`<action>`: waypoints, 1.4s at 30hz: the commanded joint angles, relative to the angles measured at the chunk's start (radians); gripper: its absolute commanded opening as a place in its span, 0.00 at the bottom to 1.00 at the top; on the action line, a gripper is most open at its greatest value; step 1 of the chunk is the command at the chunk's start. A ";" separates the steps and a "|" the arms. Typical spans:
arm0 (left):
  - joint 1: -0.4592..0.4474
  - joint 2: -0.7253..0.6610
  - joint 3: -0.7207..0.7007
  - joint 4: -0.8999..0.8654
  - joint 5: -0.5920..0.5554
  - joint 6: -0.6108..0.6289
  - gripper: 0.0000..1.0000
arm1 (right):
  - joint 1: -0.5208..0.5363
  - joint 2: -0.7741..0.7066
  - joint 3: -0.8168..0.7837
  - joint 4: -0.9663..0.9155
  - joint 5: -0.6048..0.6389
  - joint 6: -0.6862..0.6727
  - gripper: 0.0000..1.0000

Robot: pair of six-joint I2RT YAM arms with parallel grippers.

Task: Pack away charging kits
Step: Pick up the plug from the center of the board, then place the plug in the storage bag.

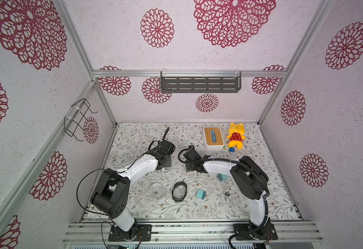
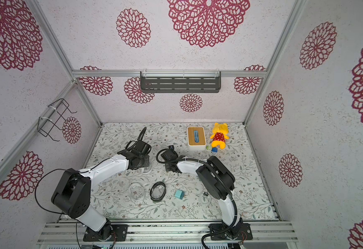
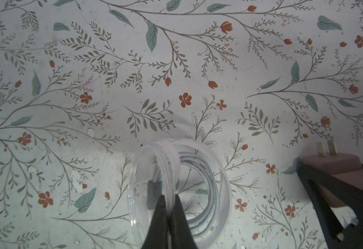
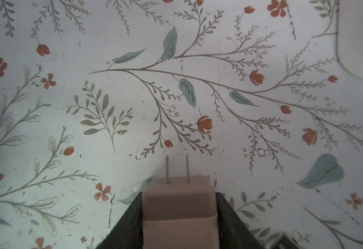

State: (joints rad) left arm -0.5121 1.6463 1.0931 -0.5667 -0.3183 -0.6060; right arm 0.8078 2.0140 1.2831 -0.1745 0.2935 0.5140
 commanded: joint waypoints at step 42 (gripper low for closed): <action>0.083 -0.134 -0.160 0.268 0.394 0.000 0.00 | 0.123 -0.160 -0.052 0.291 -0.247 0.166 0.01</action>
State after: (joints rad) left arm -0.4282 1.5448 0.9428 -0.3435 0.0639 -0.6136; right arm 0.9230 1.8473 1.1995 0.0933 0.0391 0.6807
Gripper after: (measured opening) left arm 0.051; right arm 0.439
